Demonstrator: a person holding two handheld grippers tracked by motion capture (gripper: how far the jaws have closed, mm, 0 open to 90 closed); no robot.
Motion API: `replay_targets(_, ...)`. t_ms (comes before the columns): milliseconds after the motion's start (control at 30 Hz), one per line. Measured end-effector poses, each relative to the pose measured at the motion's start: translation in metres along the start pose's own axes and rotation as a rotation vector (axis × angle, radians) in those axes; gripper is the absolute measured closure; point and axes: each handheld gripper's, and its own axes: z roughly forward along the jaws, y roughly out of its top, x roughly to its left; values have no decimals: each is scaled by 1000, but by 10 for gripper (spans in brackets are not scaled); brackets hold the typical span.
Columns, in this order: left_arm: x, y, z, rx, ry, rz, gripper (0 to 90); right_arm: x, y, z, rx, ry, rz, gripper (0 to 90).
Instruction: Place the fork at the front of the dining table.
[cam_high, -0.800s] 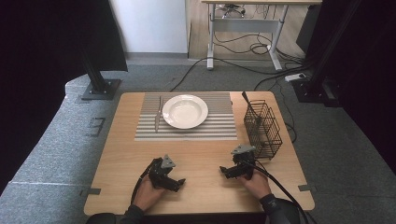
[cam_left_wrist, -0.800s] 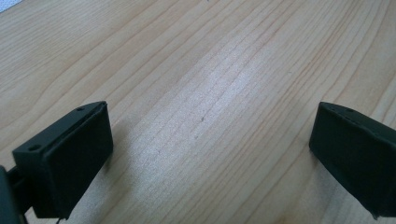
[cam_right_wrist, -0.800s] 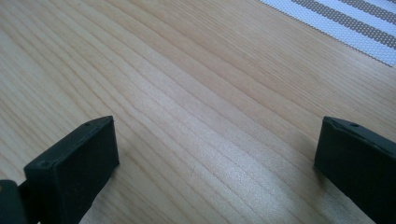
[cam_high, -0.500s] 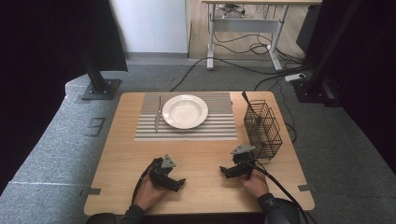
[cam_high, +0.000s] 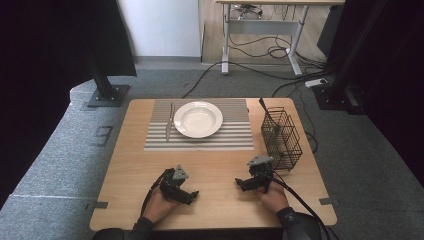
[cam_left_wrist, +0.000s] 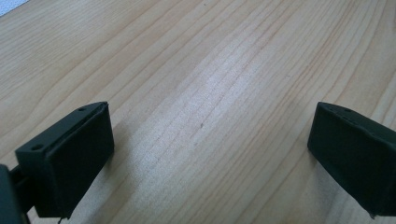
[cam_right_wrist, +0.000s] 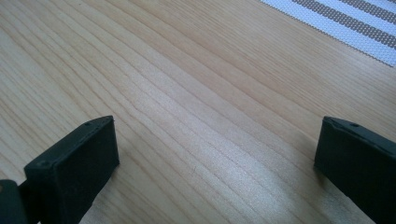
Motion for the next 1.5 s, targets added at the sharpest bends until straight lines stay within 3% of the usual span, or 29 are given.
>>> replay_targets(167,2,5,-1,14,-6,-7,20,0,0,0,0,-1,-2,0)
replay_targets(367,3,21,-11,-17,-25,-3,36,0,0,0,0,0,-1,0)
replay_targets(500,3,40,-16,-43,-46,14,51,0,0,0,0,-1,-2,0)
replay_targets(767,1,67,-20,-43,-43,59,62,0,0,0,0,-1,-3,0)
replay_targets(1067,-1,110,-25,-74,-68,98,112,0,0,0,0,-1,-1,0)
replay_targets(1500,-10,166,-21,-98,-88,142,138,0,0,0,-1,4,-12,0)
